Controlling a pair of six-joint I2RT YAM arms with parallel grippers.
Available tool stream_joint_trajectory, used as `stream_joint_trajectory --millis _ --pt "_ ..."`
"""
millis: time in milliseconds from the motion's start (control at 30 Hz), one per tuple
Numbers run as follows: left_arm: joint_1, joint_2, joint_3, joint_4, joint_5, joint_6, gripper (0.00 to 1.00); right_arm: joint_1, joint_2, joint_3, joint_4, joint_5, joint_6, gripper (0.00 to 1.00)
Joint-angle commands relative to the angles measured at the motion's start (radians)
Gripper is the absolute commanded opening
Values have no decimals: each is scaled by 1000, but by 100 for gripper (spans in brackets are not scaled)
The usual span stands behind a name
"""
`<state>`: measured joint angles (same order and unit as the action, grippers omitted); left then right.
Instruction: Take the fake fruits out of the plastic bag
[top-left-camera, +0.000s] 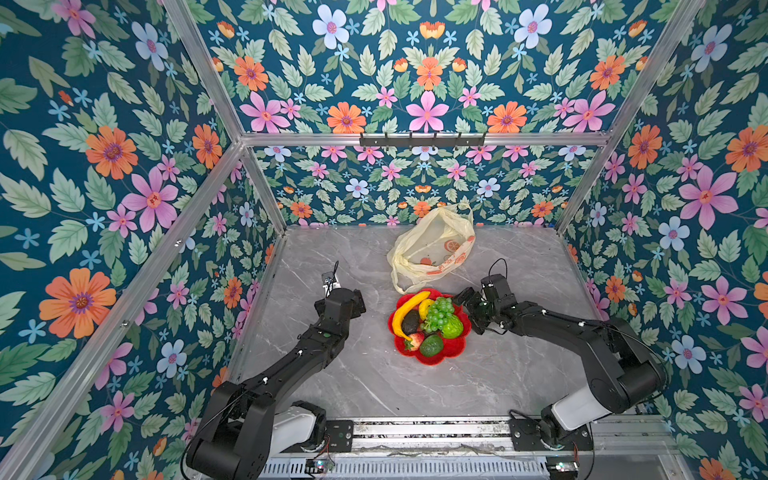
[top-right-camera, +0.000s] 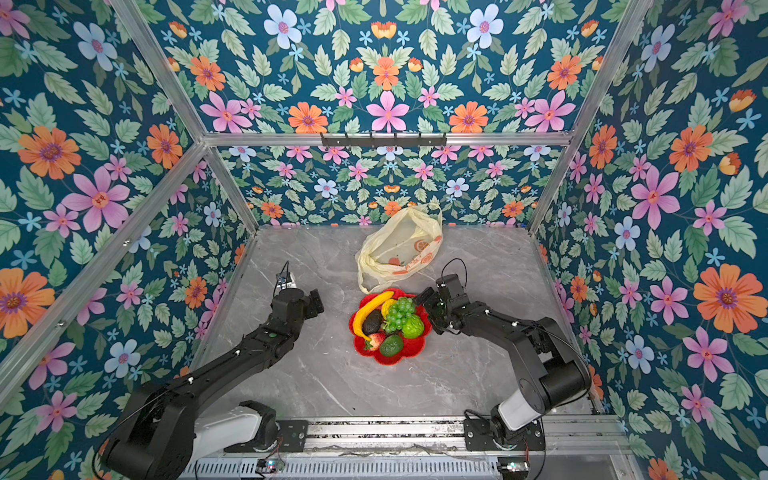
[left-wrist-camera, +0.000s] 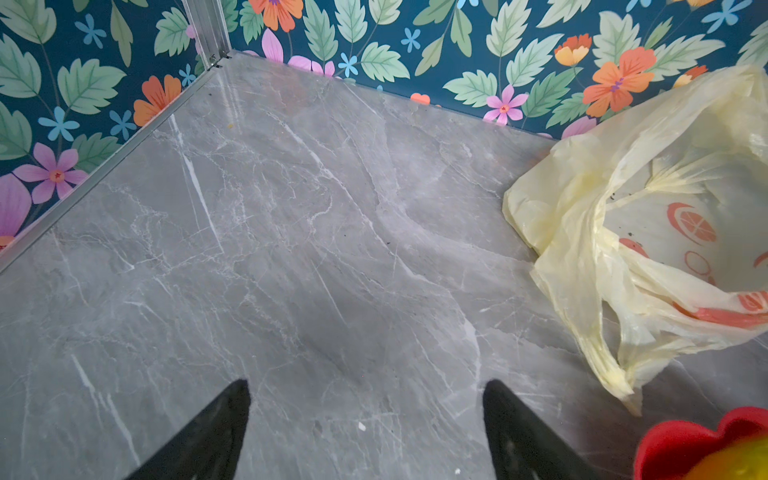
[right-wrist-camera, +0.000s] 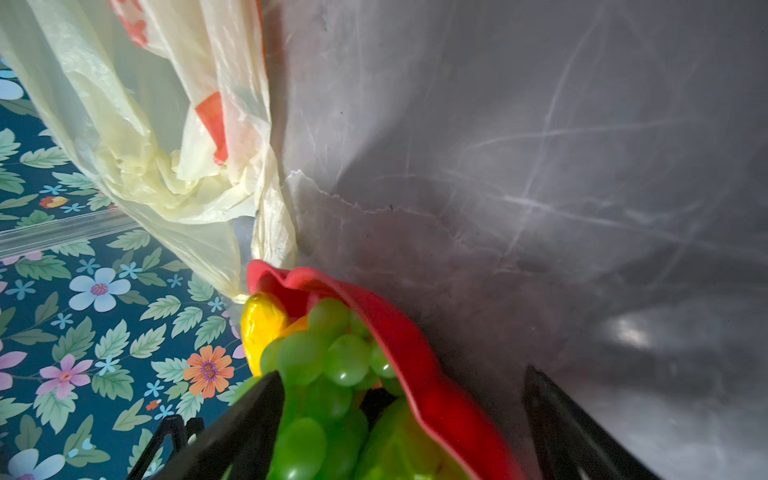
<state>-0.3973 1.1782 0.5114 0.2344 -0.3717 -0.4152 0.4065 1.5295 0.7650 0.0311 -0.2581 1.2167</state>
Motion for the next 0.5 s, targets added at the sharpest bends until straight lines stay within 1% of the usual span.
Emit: stream_joint_trajectory --millis 0,133,167,200,267,367,467 --pt "2 -7 1 37 -25 9 92 -24 -46 -7 -77 44 -47 94" --pt "1 -2 18 40 -41 21 94 -77 -106 -29 -103 22 -94 95" --pt "2 0 23 40 -47 23 96 -91 -126 -30 -122 23 -114 95" --pt "4 1 27 44 -56 28 99 -109 -148 -33 -144 27 -135 95" --pt "2 1 32 51 -76 40 100 -149 -192 -35 -192 41 -180 95" --pt "3 -4 24 93 -131 65 100 -201 -270 -17 -273 96 -280 95" --pt "5 -9 -4 177 -216 80 100 -211 -309 80 -412 181 -437 95"
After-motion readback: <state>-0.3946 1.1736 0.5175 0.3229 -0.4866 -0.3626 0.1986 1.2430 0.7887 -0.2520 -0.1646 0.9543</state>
